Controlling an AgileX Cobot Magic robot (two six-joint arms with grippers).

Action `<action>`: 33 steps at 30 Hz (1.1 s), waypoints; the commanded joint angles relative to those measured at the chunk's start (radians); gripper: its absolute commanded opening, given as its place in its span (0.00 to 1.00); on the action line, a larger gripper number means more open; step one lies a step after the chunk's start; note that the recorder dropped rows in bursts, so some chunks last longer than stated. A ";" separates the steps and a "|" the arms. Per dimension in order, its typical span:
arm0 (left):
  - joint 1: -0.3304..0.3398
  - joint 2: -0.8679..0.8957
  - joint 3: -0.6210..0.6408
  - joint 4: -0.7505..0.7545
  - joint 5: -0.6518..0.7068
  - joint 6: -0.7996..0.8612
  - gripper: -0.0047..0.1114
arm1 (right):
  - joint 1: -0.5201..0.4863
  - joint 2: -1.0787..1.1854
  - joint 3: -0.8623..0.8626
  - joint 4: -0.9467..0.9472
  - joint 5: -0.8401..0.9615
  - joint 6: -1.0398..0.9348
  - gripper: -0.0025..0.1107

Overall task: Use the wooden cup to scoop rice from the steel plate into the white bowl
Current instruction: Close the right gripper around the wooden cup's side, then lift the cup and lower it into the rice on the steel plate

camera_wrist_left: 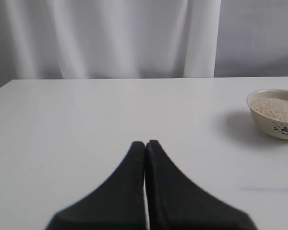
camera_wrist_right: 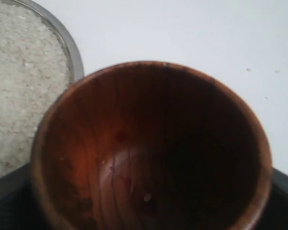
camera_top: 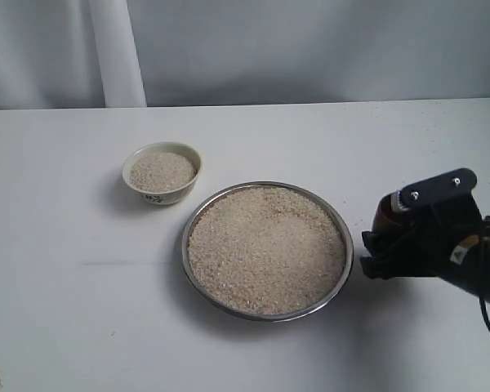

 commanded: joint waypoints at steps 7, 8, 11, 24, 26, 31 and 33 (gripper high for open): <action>-0.003 -0.003 0.002 0.000 -0.006 -0.004 0.04 | 0.042 -0.223 -0.441 -0.067 0.862 -0.060 0.02; -0.003 -0.003 0.002 0.000 -0.006 -0.004 0.04 | 0.052 -0.226 -0.488 -0.089 0.915 -0.060 0.02; -0.003 -0.003 0.002 0.000 -0.006 -0.004 0.04 | 0.093 -0.231 -0.612 -0.140 1.076 -0.060 0.02; -0.003 -0.003 0.002 0.000 -0.006 -0.004 0.04 | 0.278 -0.076 -0.970 -0.403 1.501 -0.054 0.02; -0.003 -0.003 0.002 0.000 -0.006 -0.004 0.04 | 0.319 -0.029 -0.995 -0.472 1.552 -0.054 0.02; -0.003 -0.003 0.002 0.000 -0.006 -0.004 0.04 | 0.430 0.102 -1.041 -0.686 1.677 -0.054 0.02; -0.003 -0.003 0.002 0.000 -0.006 -0.004 0.04 | 0.461 0.150 -1.056 -0.744 1.716 -0.063 0.02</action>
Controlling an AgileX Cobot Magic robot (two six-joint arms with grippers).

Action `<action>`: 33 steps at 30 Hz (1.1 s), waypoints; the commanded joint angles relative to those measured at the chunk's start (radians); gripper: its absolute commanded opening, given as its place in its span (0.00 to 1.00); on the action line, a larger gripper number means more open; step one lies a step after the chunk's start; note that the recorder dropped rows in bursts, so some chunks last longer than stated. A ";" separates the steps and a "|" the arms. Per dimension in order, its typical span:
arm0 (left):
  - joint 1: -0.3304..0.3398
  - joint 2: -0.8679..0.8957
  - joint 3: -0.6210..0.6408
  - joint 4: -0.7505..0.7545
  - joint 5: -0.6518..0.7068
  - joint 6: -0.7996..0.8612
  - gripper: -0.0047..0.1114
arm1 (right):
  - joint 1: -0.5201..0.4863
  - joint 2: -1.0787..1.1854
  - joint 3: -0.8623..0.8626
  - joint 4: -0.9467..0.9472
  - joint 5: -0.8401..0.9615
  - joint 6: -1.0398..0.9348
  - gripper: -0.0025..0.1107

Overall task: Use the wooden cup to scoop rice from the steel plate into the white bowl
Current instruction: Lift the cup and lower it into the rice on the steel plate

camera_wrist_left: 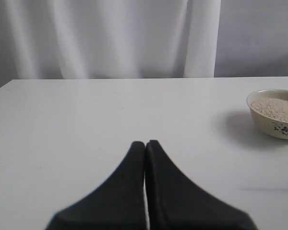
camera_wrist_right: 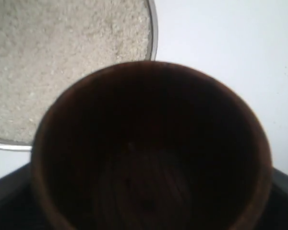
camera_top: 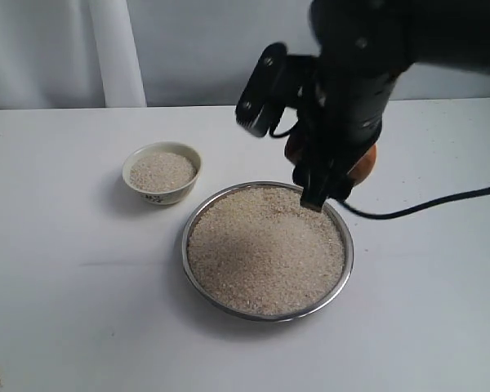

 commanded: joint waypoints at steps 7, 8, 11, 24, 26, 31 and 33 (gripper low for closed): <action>-0.003 -0.003 0.002 0.000 -0.006 -0.004 0.04 | 0.112 0.190 -0.048 -0.209 0.096 -0.063 0.02; -0.003 -0.003 0.002 0.000 -0.006 -0.004 0.04 | 0.112 0.204 -0.048 -0.212 0.096 -0.065 0.02; -0.003 -0.003 0.002 0.000 -0.006 -0.004 0.04 | 0.112 0.245 -0.048 -0.223 0.096 -0.074 0.02; -0.003 -0.003 0.002 0.000 -0.006 -0.004 0.04 | 0.112 0.298 -0.040 -0.214 0.096 -0.090 0.02; -0.003 -0.003 0.002 0.000 -0.006 -0.004 0.04 | 0.112 0.298 -0.028 -0.224 0.096 -0.081 0.02; -0.003 -0.003 0.002 0.000 -0.006 -0.004 0.04 | 0.112 0.298 0.022 -0.253 0.096 -0.063 0.02; -0.003 -0.003 0.002 0.000 -0.006 -0.004 0.04 | 0.112 0.298 0.036 -0.255 0.096 -0.060 0.02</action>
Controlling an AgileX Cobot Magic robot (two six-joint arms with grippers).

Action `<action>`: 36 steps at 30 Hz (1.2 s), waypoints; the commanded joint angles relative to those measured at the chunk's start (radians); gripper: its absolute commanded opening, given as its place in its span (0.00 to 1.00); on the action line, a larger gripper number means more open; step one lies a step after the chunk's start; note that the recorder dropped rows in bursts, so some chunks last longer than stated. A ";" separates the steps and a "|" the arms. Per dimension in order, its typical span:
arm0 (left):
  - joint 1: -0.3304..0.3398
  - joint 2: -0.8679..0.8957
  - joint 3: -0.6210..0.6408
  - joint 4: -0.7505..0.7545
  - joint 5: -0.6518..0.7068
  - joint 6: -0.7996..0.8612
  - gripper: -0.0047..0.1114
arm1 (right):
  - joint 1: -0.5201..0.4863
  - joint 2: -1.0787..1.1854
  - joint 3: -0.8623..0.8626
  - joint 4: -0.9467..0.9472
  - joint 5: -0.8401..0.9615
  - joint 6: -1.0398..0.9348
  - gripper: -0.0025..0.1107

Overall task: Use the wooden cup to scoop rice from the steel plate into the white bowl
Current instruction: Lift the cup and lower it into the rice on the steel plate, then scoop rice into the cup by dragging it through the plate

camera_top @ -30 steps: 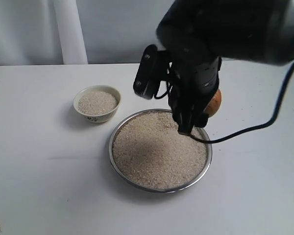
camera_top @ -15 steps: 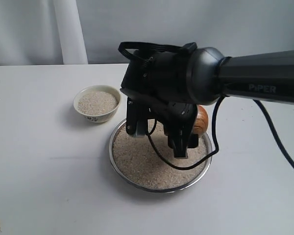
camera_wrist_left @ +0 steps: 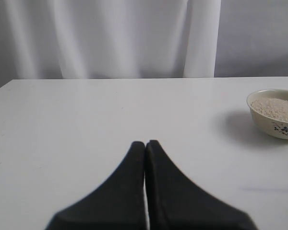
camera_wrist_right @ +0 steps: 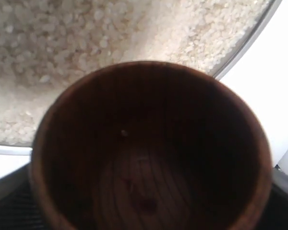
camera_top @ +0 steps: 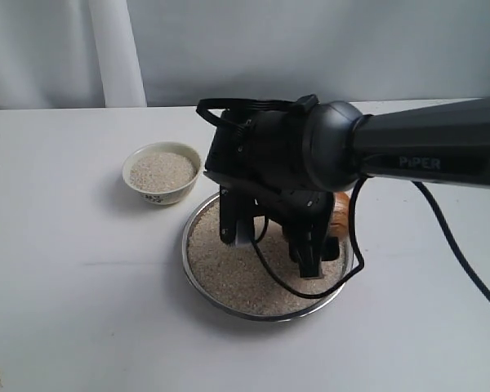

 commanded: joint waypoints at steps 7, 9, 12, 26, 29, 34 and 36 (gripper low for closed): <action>-0.003 -0.003 0.002 0.000 -0.006 -0.004 0.04 | 0.002 -0.001 0.033 -0.013 0.007 0.015 0.02; -0.003 -0.003 0.002 0.000 -0.006 -0.004 0.04 | 0.002 0.007 0.033 -0.011 0.007 0.021 0.02; -0.003 -0.003 0.002 0.000 -0.006 -0.004 0.04 | 0.002 0.033 0.033 -0.003 0.007 0.021 0.02; -0.003 -0.003 0.002 0.000 -0.006 -0.004 0.04 | 0.002 0.101 0.032 0.010 -0.033 0.044 0.02; -0.003 -0.003 0.002 0.000 -0.006 -0.004 0.04 | 0.002 0.115 0.032 0.016 -0.076 0.062 0.02; -0.003 -0.003 0.002 0.000 -0.006 -0.004 0.04 | 0.002 0.135 0.032 0.024 -0.108 0.068 0.02; -0.003 -0.003 0.002 0.000 -0.006 -0.004 0.04 | 0.002 0.145 0.032 0.024 -0.124 0.078 0.02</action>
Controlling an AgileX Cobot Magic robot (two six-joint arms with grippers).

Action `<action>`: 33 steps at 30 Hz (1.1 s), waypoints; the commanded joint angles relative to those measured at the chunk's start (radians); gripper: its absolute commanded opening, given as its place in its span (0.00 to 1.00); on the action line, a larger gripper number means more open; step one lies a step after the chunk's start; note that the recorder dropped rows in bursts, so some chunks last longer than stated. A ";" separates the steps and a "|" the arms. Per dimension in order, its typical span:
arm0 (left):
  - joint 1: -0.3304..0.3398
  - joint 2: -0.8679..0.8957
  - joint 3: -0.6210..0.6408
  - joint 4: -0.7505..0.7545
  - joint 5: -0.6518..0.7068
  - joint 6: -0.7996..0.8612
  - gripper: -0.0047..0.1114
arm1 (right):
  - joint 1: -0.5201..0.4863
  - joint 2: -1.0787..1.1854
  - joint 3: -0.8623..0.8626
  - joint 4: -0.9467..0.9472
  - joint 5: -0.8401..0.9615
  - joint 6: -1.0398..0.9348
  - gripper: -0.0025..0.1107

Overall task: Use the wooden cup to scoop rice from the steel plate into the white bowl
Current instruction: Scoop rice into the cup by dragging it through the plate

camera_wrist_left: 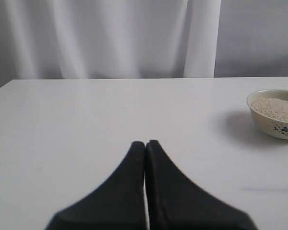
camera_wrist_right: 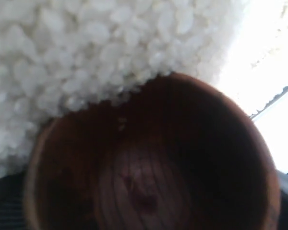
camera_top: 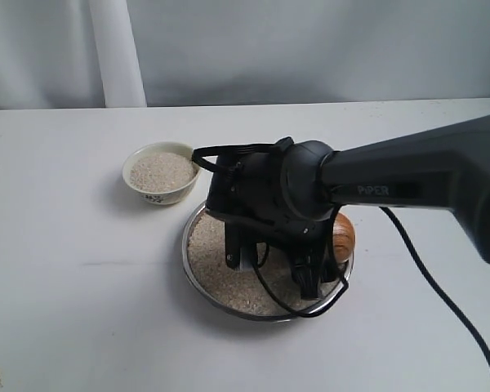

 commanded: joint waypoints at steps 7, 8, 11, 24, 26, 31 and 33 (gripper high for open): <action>-0.003 -0.003 0.002 0.000 -0.006 -0.004 0.04 | 0.002 0.041 0.003 0.076 -0.157 0.043 0.02; -0.003 -0.003 0.002 0.000 -0.006 -0.004 0.04 | 0.002 0.041 0.003 0.078 -0.163 0.048 0.02; -0.003 -0.003 0.002 0.000 -0.006 -0.004 0.04 | 0.002 0.041 0.003 0.080 -0.179 0.061 0.02; -0.003 -0.003 0.002 0.000 -0.006 -0.004 0.04 | 0.002 0.041 0.003 0.169 -0.273 0.112 0.02; -0.003 -0.003 0.002 0.000 -0.006 -0.004 0.04 | 0.002 0.041 0.003 0.169 -0.301 0.140 0.02; -0.003 -0.003 0.002 0.000 -0.006 -0.004 0.04 | 0.002 0.041 0.003 0.169 -0.334 0.177 0.02; -0.003 -0.003 0.002 0.000 -0.006 -0.004 0.04 | 0.002 0.041 0.003 0.171 -0.352 0.191 0.02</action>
